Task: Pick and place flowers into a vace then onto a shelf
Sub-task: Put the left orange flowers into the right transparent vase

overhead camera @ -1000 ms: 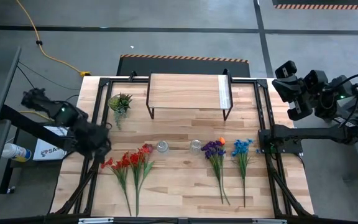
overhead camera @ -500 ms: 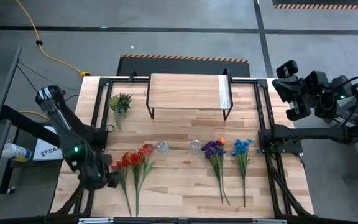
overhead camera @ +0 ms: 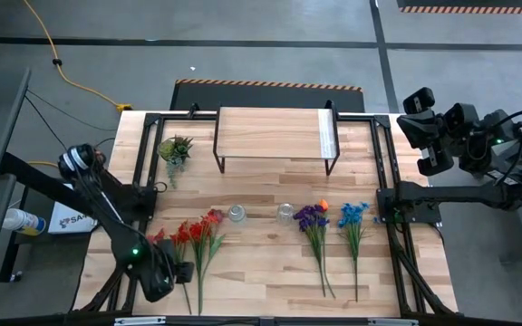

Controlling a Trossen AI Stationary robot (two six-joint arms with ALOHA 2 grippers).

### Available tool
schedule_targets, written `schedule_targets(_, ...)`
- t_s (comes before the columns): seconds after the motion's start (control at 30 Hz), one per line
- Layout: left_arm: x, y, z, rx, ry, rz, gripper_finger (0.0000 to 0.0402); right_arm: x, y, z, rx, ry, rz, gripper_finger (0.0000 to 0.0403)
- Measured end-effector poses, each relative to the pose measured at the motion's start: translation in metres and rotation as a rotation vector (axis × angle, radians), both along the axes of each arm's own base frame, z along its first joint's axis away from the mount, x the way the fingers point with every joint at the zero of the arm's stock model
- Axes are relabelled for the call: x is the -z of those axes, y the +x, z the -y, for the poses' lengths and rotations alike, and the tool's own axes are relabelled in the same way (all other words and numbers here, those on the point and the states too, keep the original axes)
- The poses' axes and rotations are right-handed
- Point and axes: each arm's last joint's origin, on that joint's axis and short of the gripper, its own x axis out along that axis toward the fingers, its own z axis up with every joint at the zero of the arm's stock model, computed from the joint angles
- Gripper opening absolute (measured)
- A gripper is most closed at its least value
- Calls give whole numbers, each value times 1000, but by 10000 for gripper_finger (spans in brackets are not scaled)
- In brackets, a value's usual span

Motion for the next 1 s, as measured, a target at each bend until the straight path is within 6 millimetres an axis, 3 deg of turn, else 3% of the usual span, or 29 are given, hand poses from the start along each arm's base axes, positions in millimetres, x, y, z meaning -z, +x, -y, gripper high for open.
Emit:
schedule_targets(0.33, 28, 19, -7, -74, 106, -94, 365, 0, 0, 0, 0, 0, 0, 12)
schedule_targets(0.53, 29, 22, -17, -98, 154, -134, 365, 0, 0, 0, -5, -2, -1, 12)
schedule_targets(1.0, 35, 27, -20, -112, 145, -188, 365, 0, 0, 0, -3, -5, 0, 12)
